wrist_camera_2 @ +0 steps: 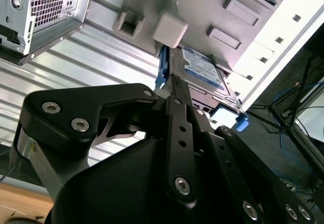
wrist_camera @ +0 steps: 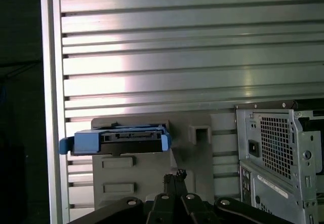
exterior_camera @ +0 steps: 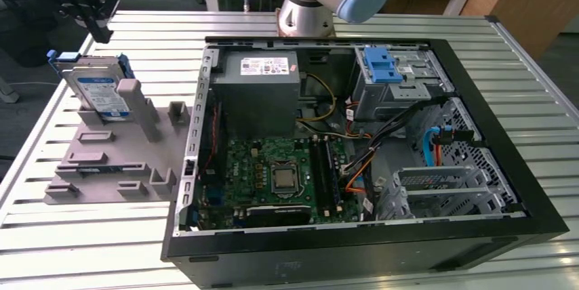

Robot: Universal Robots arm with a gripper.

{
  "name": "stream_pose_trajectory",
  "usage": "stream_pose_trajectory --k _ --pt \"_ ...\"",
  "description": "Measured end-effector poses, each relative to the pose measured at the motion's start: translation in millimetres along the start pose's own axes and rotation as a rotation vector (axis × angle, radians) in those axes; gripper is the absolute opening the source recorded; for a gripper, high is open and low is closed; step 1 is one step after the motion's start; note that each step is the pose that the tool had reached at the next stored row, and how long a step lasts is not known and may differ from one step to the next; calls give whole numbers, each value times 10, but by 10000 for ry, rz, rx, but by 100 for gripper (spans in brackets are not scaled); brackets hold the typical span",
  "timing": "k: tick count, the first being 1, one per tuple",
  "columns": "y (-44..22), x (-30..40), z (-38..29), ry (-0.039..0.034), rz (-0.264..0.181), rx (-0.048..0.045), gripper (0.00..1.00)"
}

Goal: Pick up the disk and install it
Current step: 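Reach for the disk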

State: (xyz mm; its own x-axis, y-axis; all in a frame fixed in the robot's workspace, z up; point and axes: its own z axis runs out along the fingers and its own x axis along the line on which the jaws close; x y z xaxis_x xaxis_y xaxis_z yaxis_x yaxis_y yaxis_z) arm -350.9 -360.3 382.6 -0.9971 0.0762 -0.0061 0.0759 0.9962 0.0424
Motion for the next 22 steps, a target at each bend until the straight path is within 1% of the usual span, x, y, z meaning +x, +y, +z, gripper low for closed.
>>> stream_pose_trajectory --k 3,10,16,22 --pt "-2 26 3 15 0 2 11" --pt "-8 97 8 16 1 2 11" --pt "-10 139 11 16 1 2 11" --pt "-1 202 19 16 1 2 11"
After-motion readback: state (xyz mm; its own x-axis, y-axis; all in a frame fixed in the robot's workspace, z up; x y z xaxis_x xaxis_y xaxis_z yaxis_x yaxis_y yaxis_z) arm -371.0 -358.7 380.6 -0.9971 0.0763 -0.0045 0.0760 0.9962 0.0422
